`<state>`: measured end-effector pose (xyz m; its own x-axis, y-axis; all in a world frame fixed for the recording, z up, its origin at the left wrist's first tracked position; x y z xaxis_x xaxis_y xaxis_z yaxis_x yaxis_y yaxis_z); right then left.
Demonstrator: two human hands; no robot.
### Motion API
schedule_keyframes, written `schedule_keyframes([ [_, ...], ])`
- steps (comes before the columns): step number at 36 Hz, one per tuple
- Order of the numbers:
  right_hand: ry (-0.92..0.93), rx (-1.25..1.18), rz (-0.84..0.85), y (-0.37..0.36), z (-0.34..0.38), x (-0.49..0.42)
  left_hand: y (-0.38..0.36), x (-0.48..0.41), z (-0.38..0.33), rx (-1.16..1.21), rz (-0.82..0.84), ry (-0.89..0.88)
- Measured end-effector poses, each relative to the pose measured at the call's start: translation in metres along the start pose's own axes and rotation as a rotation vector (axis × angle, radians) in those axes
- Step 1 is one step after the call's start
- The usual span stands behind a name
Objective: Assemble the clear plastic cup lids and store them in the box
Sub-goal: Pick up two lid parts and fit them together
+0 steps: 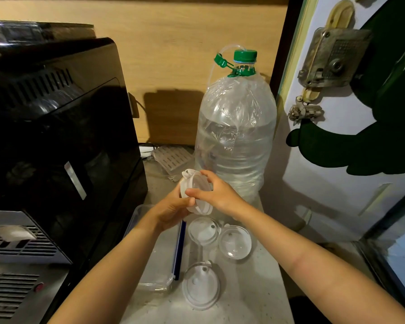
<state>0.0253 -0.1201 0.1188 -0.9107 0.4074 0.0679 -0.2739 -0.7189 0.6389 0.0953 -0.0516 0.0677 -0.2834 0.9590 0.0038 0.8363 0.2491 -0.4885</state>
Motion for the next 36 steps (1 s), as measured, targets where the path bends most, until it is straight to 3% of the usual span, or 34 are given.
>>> schedule_keyframes([
  [25, -0.017, -0.217, 0.091, -0.009, -0.007, -0.009, 0.005, -0.001, 0.000, -0.105, -0.029, 0.069],
  [36, -0.021, -0.207, 0.193, -0.006, -0.022, -0.015, 0.006, 0.001, 0.004, -0.160, -0.124, 0.054],
])
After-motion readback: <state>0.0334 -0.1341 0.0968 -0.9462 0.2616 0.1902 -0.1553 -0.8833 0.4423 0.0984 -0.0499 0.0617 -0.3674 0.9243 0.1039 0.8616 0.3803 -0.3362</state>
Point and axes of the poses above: each hand's wrist, its own x-axis away from the middle knuckle, its own y-axis out of the back of the hand, z = x × y, the point moved 6 cm from there along -x, towards the middle knuckle, and after that the axes turned 11 degrees about x, right-handed, at the moved point
